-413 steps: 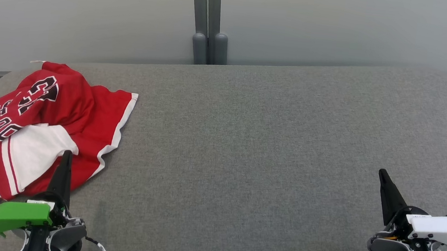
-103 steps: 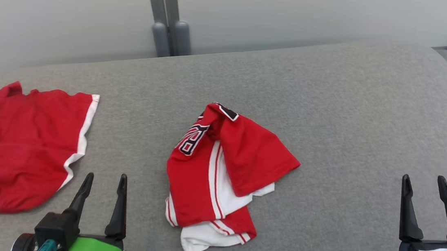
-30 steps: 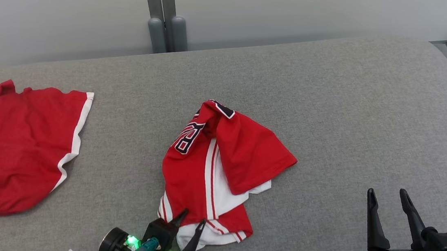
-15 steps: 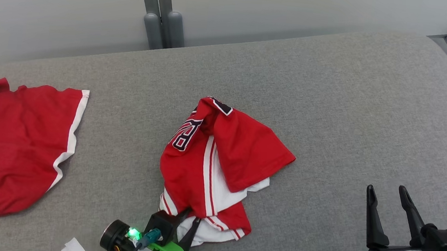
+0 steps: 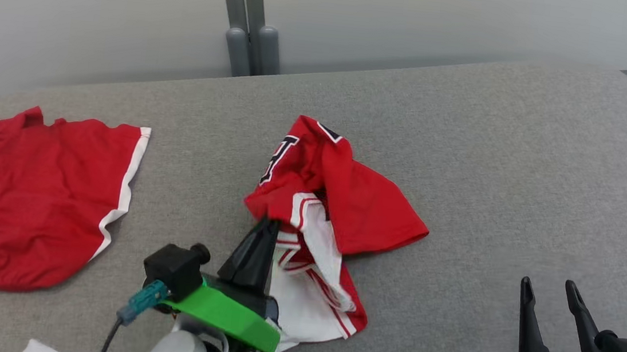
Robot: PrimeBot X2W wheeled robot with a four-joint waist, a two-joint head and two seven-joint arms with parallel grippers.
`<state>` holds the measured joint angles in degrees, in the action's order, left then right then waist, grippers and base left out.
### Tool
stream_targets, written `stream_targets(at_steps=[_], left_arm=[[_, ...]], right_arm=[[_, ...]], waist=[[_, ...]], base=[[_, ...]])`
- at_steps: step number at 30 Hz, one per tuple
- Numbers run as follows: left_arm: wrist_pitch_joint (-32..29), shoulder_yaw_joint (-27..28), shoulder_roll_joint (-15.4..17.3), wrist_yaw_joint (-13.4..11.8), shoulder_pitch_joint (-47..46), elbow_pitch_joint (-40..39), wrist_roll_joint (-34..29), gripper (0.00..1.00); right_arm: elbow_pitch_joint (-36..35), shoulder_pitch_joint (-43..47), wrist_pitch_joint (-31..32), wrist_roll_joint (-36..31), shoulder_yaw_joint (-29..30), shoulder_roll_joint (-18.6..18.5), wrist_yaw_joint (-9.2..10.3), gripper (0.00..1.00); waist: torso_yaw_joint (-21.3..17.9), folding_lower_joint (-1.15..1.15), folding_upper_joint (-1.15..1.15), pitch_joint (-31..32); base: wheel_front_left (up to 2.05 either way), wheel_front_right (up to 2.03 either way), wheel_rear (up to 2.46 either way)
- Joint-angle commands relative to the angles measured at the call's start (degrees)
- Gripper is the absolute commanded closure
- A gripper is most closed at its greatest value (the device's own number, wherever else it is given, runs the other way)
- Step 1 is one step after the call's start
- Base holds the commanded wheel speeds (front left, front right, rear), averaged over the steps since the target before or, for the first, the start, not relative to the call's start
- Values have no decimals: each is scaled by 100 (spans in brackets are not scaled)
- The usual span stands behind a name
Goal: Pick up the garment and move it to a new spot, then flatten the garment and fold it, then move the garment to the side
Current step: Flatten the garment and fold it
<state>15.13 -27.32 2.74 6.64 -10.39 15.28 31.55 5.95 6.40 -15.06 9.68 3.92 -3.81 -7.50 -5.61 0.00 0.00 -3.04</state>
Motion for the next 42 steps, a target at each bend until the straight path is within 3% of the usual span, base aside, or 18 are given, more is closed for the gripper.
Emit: stream_targets(at_steps=[1, 9, 14, 19, 24, 32, 37, 42], left_arm=[[3, 74, 28, 25, 12, -335, 83, 100], [-624, 470, 104, -401, -297, -2577, 517, 100], [-1234, 745, 102, -867, -602, -3705, 804, 100], [-1574, 909, 57, -1398, -1069, -4253, 979, 100], [-1786, 1009, 46, -1761, -1577, -4259, 919, 100], [-2181, 817, 60, -1922, -1653, -3856, 1125, 100], [-2089, 423, 30, -1985, -1621, -3130, 1224, 100], [-1865, -399, 17, -1976, -2087, -2095, 1644, 100]], right_arm=[[16, 68, -18, 25, -13, 21, 2, 0], [49, 97, -18, 22, -103, 54, 2, 0], [82, 130, -18, 28, -120, 64, 2, 0], [107, 149, -18, 51, -138, 79, 2, 0], [167, 144, -18, 171, -228, 85, 2, 0], [214, 51, -18, 280, -349, 83, 2, 0], [237, -83, -18, 289, -404, 84, 2, 0], [243, -319, -18, 363, -522, 86, 2, 0]], waist=[[204, 0, 0, 142], [514, 0, 0, 328], [644, 0, 0, 412], [723, 0, 0, 459], [748, 0, 0, 472], [551, 0, 0, 408], [262, 0, 0, 266], [-116, 0, 0, -132]], base=[[0, 0, 0], [0, 0, 0], [0, 0, 0], [0, 0, 0], [0, 0, 0], [0, 0, 0], [0, 0, 0], [0, 0, 0]])
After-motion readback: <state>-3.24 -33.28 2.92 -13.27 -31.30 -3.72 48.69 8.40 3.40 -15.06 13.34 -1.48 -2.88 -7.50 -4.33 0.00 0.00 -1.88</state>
